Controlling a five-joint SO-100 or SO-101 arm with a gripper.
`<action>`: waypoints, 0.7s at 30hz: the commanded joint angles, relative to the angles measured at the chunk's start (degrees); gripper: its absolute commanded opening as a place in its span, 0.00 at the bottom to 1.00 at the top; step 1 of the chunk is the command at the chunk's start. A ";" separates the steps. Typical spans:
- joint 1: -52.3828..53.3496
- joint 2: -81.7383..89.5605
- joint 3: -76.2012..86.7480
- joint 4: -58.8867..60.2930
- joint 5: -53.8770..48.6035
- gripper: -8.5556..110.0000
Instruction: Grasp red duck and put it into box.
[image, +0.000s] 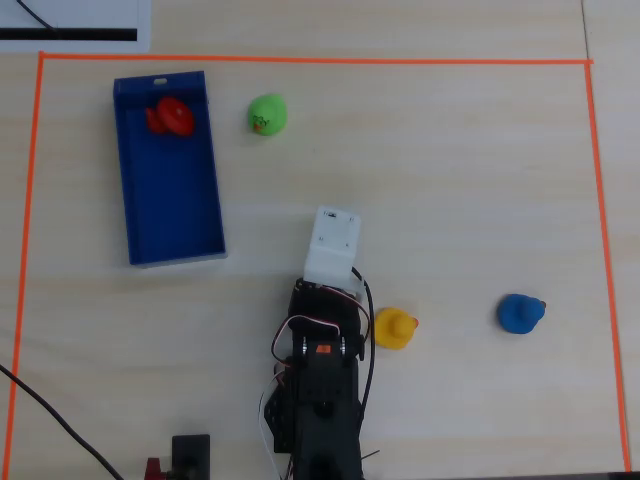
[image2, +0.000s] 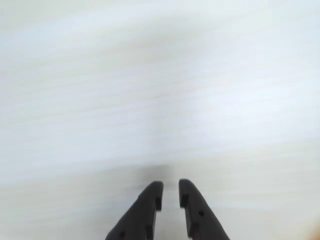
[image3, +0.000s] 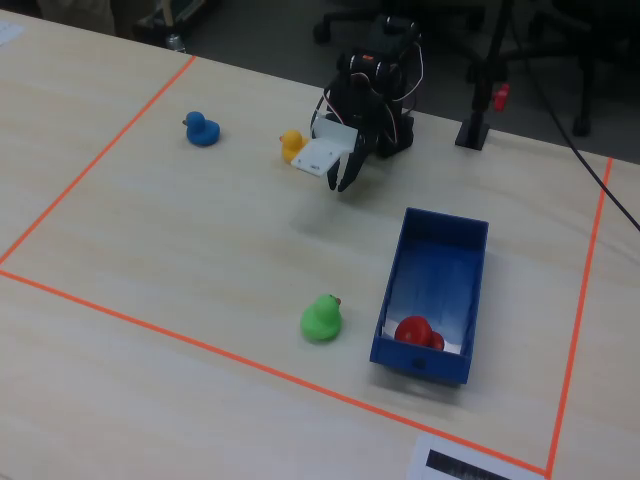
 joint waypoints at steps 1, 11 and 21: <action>1.49 1.67 0.00 2.02 -0.97 0.07; 1.05 1.76 0.09 8.53 0.62 0.08; 1.32 1.76 0.09 8.53 0.62 0.08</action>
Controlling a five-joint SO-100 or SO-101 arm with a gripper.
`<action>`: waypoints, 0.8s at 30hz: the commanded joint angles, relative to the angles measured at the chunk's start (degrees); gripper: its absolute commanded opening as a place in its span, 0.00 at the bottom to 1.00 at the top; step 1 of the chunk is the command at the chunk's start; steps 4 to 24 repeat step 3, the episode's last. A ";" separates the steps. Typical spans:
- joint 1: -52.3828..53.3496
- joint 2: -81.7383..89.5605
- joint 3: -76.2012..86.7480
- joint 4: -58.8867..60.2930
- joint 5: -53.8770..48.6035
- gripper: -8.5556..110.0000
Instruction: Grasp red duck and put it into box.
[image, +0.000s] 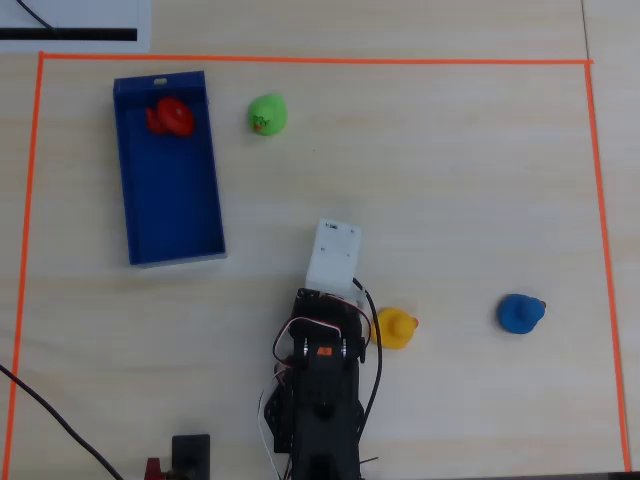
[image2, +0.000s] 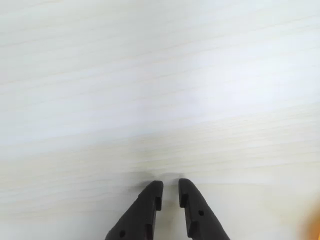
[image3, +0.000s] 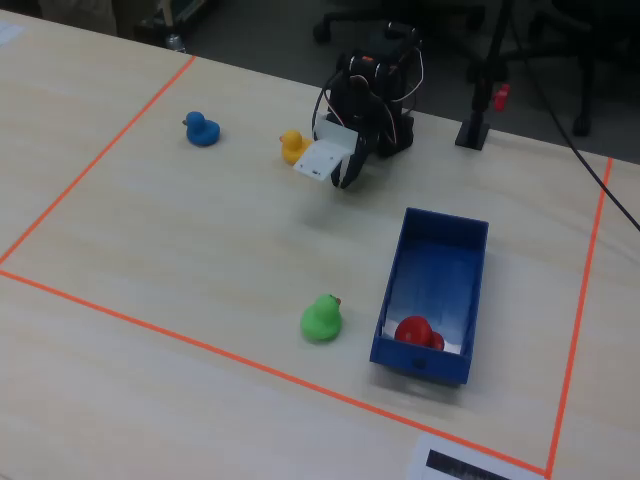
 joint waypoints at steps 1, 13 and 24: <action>0.35 -0.35 -0.26 1.05 0.70 0.08; 0.35 -0.35 -0.26 1.05 0.70 0.08; 0.35 -0.35 -0.26 1.05 0.70 0.08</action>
